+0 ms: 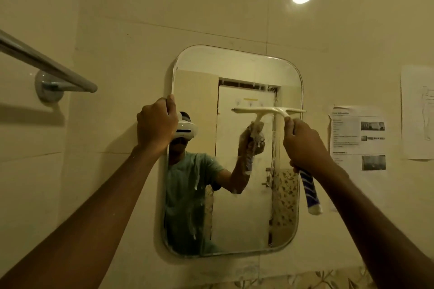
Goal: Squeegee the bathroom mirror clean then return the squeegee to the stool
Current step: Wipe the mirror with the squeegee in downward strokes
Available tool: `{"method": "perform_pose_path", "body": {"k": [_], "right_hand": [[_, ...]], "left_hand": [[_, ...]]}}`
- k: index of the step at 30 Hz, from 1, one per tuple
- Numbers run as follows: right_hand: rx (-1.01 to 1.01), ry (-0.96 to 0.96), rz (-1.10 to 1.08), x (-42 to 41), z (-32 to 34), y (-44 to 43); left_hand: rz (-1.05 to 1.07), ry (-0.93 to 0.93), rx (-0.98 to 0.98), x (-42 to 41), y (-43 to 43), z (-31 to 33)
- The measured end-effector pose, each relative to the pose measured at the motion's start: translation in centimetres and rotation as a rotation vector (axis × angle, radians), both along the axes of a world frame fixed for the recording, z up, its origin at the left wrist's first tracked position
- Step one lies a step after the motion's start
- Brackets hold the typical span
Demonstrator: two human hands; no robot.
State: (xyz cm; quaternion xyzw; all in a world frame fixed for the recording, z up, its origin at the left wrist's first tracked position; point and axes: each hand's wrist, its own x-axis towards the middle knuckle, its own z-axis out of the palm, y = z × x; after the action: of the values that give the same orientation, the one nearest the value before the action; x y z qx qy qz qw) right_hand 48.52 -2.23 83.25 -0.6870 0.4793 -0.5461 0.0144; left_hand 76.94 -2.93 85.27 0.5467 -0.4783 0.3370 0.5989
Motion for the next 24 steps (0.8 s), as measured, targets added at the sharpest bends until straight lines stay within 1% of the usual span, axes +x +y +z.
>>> {"method": "perform_pose_path", "body": {"k": [3,8,11,14,17,20,22,24], "right_hand": [[0.019,0.01,0.016,-0.5,1.9,1.1],[-0.045,-0.046,-0.001,-0.8,10.3,1.3],[0.005,0.003,-0.038,-1.0,12.7,1.4],[0.06,0.054,-0.038,-0.8,10.5,1.5],[0.065,0.12,-0.041,-0.6,5.5,1.1],[0.115,0.103,-0.028,-0.7,2.1,1.1],[0.172,0.12,-0.057,-0.8,2.8,1.7],[0.156,0.126,-0.081,-1.1,5.3,2.1]], "left_hand": [[-0.027,0.0,-0.002,0.1,0.2,0.0],[-0.072,0.022,-0.008,0.4,0.2,-0.2],[-0.069,0.036,-0.012,0.3,0.2,-0.4],[-0.074,0.038,-0.015,0.3,0.0,-0.4],[-0.067,0.046,-0.009,0.3,0.0,-0.3],[-0.066,0.046,-0.004,0.4,0.1,-0.3],[-0.061,0.045,-0.013,0.3,0.1,-0.4],[-0.047,0.038,-0.029,0.3,0.0,-0.5]]}}
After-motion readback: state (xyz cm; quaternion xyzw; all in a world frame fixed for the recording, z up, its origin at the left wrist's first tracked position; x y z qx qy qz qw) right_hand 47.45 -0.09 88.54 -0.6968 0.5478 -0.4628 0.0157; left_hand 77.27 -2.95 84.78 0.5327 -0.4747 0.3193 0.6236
